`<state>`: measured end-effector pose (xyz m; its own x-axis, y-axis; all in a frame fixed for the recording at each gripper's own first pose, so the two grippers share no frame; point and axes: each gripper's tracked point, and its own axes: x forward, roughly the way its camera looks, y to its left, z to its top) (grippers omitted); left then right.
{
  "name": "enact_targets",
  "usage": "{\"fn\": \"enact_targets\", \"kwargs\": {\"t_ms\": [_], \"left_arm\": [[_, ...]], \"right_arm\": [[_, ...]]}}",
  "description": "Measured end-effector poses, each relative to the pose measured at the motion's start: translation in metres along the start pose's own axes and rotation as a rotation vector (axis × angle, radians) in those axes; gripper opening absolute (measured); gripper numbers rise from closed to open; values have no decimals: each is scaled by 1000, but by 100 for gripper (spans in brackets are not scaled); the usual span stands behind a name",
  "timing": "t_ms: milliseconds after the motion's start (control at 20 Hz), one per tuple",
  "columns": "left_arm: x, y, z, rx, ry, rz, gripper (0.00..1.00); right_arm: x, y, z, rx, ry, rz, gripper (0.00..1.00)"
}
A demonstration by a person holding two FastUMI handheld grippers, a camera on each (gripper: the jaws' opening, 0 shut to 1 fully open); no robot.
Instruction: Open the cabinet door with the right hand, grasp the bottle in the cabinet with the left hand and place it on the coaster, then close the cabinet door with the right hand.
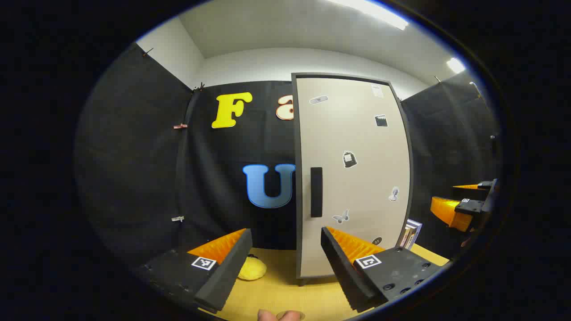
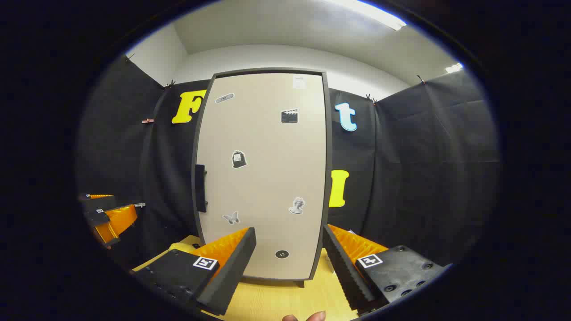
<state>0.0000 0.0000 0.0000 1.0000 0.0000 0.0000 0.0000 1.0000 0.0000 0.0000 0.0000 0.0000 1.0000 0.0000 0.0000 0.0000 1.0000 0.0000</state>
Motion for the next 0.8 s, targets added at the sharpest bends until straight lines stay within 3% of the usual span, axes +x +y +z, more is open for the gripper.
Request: {"fn": "enact_targets", "kwargs": {"t_ms": [800], "left_arm": [[1, 5, -8, -1, 16, -8, 98]], "right_arm": [[1, 13, 6, -11, -18, -40, 98]]}}
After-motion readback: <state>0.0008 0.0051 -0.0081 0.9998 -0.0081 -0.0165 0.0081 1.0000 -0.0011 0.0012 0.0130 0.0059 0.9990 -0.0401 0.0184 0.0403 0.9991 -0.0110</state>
